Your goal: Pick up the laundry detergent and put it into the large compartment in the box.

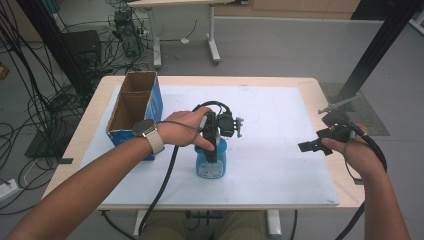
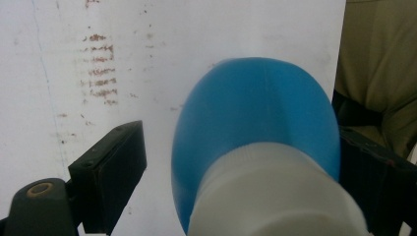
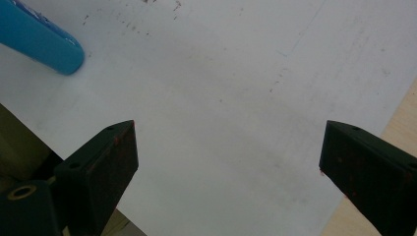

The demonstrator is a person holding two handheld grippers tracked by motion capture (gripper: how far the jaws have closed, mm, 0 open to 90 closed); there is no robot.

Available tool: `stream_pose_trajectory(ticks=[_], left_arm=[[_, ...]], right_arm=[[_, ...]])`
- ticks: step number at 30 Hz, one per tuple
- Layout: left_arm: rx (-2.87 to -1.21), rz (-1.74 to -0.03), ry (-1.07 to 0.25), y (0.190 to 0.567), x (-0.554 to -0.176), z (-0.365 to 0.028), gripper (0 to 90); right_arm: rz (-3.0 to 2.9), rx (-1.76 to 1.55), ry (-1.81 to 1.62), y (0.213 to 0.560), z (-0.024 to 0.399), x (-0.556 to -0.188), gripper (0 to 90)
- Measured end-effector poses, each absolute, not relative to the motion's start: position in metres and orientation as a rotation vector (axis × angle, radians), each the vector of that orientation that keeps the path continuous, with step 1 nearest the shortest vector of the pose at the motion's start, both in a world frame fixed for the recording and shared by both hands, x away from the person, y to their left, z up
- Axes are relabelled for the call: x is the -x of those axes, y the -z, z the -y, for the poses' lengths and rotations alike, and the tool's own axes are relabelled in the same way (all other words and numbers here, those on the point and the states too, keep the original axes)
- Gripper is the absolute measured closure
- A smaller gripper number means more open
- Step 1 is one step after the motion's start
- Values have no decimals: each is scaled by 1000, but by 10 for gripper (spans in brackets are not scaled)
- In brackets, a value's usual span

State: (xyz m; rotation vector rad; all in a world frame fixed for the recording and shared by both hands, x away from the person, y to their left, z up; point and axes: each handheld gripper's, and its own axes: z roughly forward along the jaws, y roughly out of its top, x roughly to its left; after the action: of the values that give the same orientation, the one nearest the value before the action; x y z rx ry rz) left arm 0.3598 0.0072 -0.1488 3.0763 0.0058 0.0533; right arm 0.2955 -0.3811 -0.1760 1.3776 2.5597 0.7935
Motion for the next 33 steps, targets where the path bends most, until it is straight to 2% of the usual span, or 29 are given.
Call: stream_pose_trajectory(ticks=[21,25,33], left_arm=[[-3076,2,-54,156,-359,-6,189],[-3077,12,-59,157,-357,-6,235],[-3075,9,-73,157,-356,-7,272]], right_arm=[[-2563,-1379,-798,178,381,-296,76],[-2564,-1377,-799,178,381,-296,76],[-2563,-1378,-804,178,381,-296,76]])
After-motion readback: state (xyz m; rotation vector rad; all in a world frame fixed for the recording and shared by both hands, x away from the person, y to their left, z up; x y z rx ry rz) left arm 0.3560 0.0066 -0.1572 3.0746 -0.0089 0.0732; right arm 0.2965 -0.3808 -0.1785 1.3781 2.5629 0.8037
